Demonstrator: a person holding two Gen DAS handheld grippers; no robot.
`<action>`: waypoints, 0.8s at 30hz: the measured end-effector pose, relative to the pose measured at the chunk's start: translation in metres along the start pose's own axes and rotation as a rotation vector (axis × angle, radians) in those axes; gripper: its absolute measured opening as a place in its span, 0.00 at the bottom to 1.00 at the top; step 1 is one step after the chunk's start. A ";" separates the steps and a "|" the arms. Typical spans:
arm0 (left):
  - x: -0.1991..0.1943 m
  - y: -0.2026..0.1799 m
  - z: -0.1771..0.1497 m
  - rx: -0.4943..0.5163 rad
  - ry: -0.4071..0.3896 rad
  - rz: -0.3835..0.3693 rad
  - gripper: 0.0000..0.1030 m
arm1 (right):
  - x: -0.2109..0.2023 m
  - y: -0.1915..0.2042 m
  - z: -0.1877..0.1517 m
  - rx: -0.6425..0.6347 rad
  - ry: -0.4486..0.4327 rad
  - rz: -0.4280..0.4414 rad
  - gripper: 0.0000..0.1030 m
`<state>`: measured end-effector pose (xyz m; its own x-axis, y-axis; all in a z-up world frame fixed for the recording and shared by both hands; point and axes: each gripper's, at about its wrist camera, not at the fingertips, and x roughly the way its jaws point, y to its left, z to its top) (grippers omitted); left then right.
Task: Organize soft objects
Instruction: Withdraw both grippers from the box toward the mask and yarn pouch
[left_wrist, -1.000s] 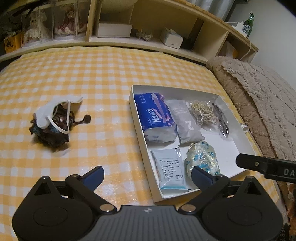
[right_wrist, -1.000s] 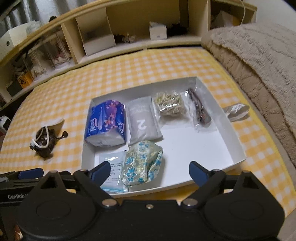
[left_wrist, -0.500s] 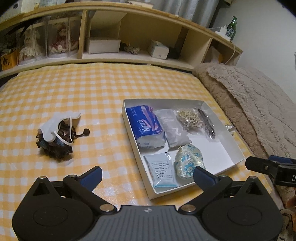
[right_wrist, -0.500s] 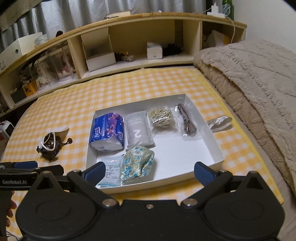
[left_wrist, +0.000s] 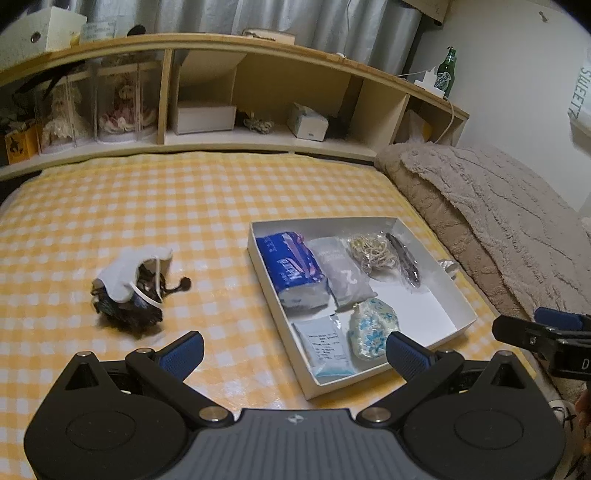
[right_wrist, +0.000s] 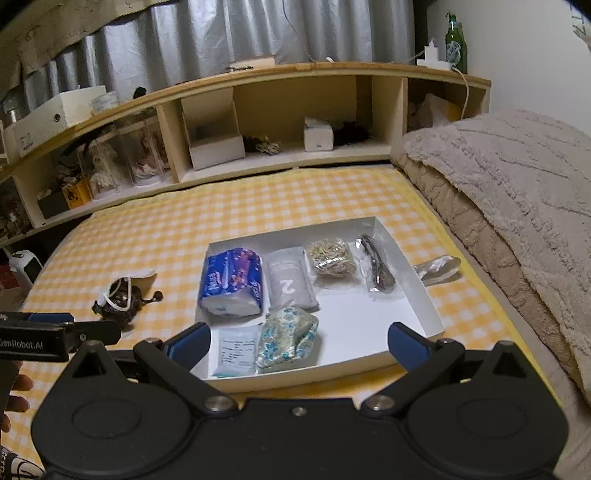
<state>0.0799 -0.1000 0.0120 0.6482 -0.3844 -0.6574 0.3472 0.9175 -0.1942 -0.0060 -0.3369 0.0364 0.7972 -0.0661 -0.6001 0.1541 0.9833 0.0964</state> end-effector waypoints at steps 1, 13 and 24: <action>-0.002 0.001 0.000 0.005 -0.005 0.006 1.00 | -0.001 0.002 -0.001 -0.006 -0.005 -0.001 1.00; -0.008 0.058 0.019 -0.069 -0.105 0.109 1.00 | 0.014 0.030 0.001 -0.025 -0.072 -0.008 1.00; 0.005 0.129 0.042 -0.201 -0.144 0.210 1.00 | 0.051 0.075 0.006 -0.075 -0.175 0.045 1.00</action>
<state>0.1567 0.0120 0.0144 0.7857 -0.1816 -0.5913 0.0639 0.9747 -0.2144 0.0496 -0.2674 0.0175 0.8927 -0.0442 -0.4485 0.0778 0.9954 0.0568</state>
